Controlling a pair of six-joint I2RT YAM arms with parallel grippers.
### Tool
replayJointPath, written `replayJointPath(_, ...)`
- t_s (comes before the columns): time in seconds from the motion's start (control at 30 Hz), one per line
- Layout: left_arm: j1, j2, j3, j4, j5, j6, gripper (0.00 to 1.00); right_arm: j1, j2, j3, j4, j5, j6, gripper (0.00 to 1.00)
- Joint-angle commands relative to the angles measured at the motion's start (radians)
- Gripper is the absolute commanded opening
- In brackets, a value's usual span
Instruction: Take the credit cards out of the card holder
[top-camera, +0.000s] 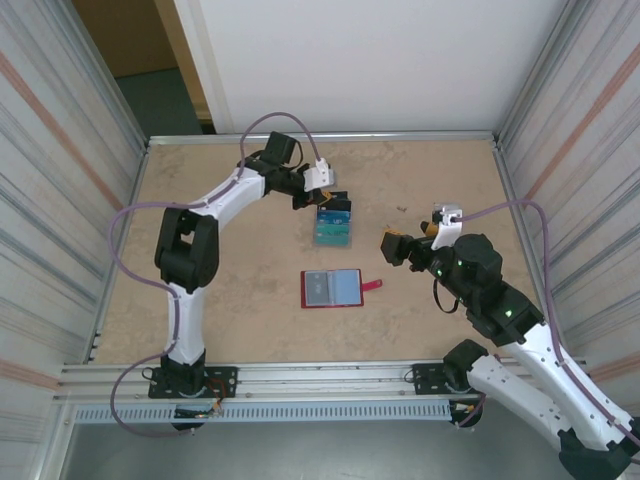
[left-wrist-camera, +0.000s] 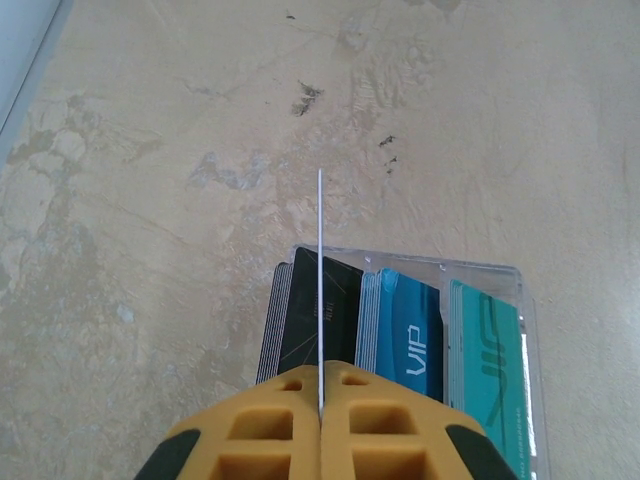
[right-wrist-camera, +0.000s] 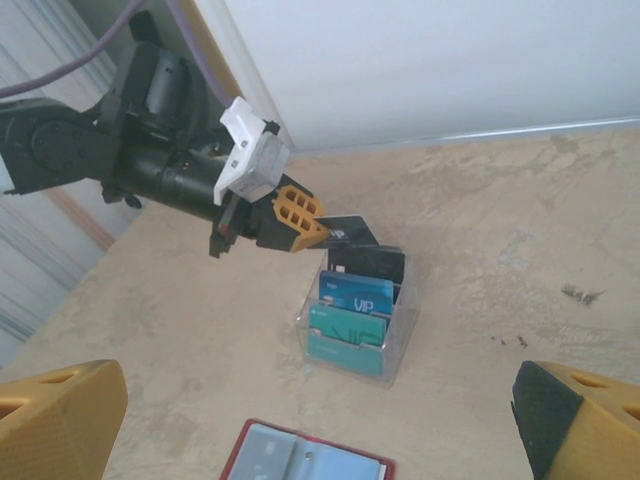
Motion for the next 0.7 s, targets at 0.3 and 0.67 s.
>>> replayJointPath(0.3, 0.001, 0.101, 0.075, -0.074, 0.005, 0.05, 0.0, -0.006, 0.0, -0.004, -0.01, 0.018, 0.029, 0.99)
replayJointPath(0.67, 0.001, 0.129, 0.108, -0.085, 0.021, 0.044, 0.0, -0.005, 0.036, -0.002, 0.011, -0.001, 0.033, 0.99)
